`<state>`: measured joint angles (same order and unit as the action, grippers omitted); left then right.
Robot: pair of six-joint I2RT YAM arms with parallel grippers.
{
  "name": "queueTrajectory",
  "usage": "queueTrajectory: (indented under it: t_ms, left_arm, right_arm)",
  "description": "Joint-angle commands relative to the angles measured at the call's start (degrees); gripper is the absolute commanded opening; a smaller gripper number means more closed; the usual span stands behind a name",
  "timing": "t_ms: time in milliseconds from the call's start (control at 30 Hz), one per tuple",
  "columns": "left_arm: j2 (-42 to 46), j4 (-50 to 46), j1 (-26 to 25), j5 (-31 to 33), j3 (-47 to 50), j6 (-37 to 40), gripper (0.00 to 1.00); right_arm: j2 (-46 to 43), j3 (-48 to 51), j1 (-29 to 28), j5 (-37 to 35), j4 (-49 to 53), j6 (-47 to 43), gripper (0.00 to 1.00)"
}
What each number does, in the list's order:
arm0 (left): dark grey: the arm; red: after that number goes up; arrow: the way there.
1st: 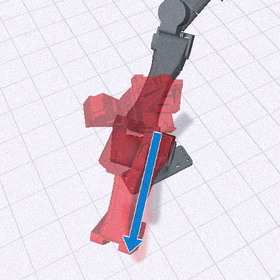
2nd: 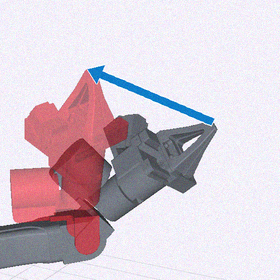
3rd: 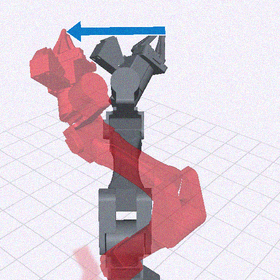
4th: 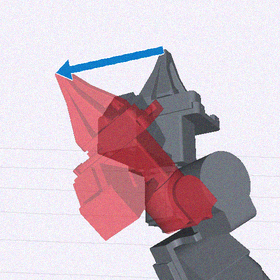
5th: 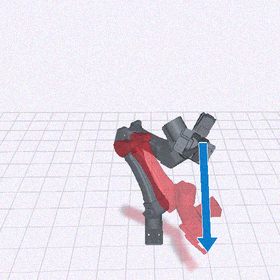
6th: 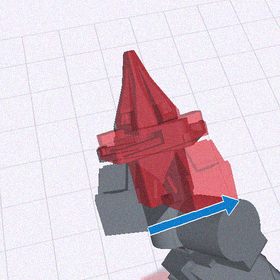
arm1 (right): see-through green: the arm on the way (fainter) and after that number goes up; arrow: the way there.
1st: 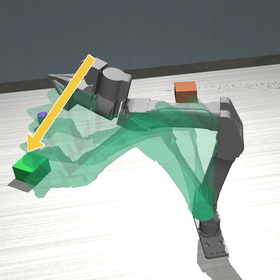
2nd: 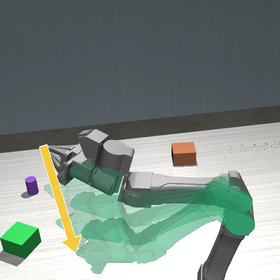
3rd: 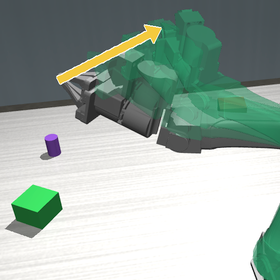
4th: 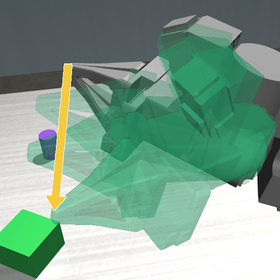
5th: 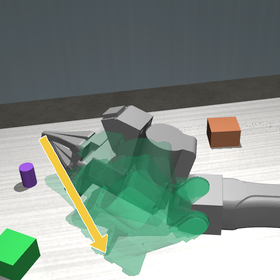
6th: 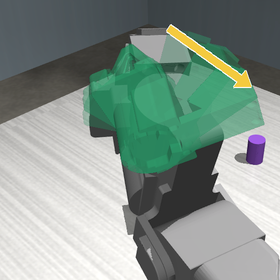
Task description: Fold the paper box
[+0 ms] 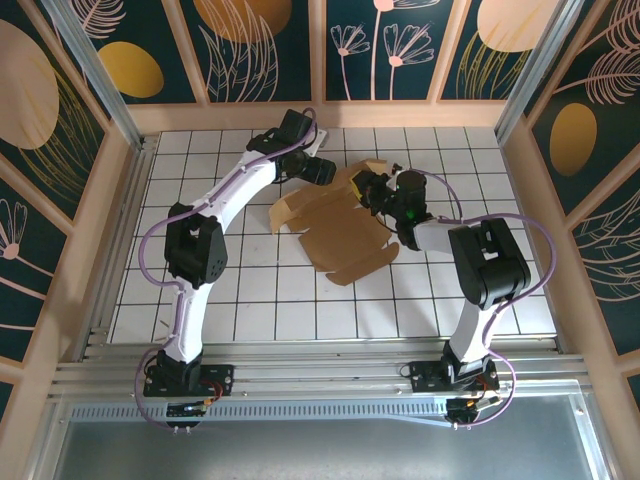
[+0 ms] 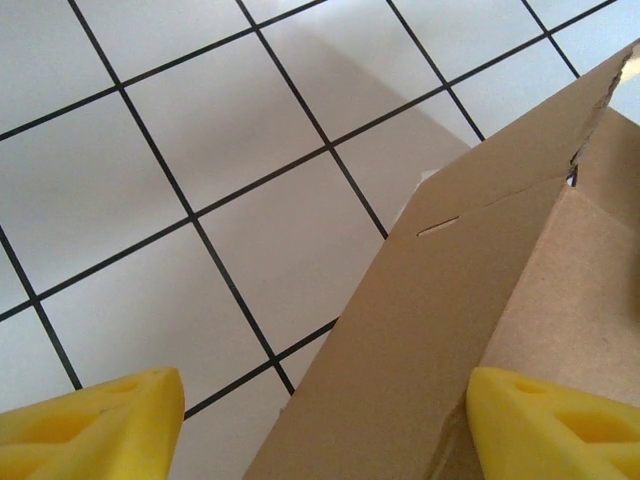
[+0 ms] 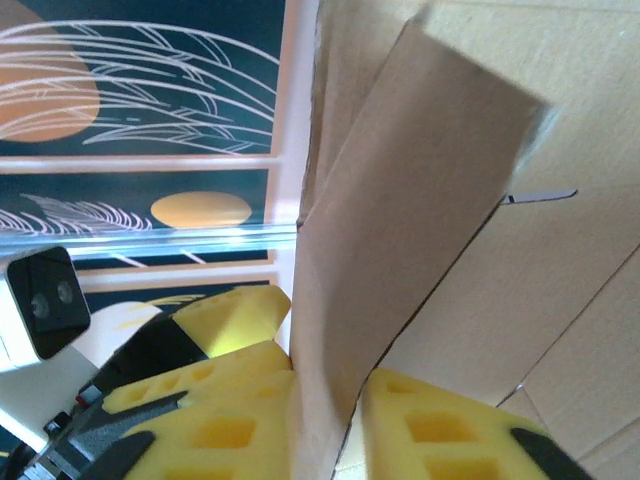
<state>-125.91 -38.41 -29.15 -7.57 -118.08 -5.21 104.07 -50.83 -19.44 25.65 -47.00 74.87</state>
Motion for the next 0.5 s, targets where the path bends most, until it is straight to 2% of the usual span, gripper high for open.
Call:
queueTrajectory:
  t_ms: [0,67,200,300,467]
  left_arm:
    - [-2.1,-3.5,-0.1,-0.5,0.3,1.7,0.74]
    - [-2.3,-3.9,-0.1,-0.5,-0.2,1.8,0.73]
    - [-2.2,-4.0,-0.1,-0.5,-0.8,1.9,0.73]
    - [-1.5,-3.7,0.0,-0.1,-1.4,1.6,0.74]
    - [7.7,0.5,0.0,7.1,2.5,-5.7,0.72]
  right_arm:
    - [-0.2,-1.4,-1.1,0.9,-1.0,-1.5,0.30]
    - [0.6,-2.0,-1.5,1.2,-1.5,-1.1,0.30]
    - [2.2,-3.1,-2.2,1.5,-2.9,0.0,0.21]
    - [3.3,-4.2,-2.4,1.5,-2.6,0.6,0.07]
    - [3.8,-4.2,-2.3,1.0,-2.0,1.3,0.02]
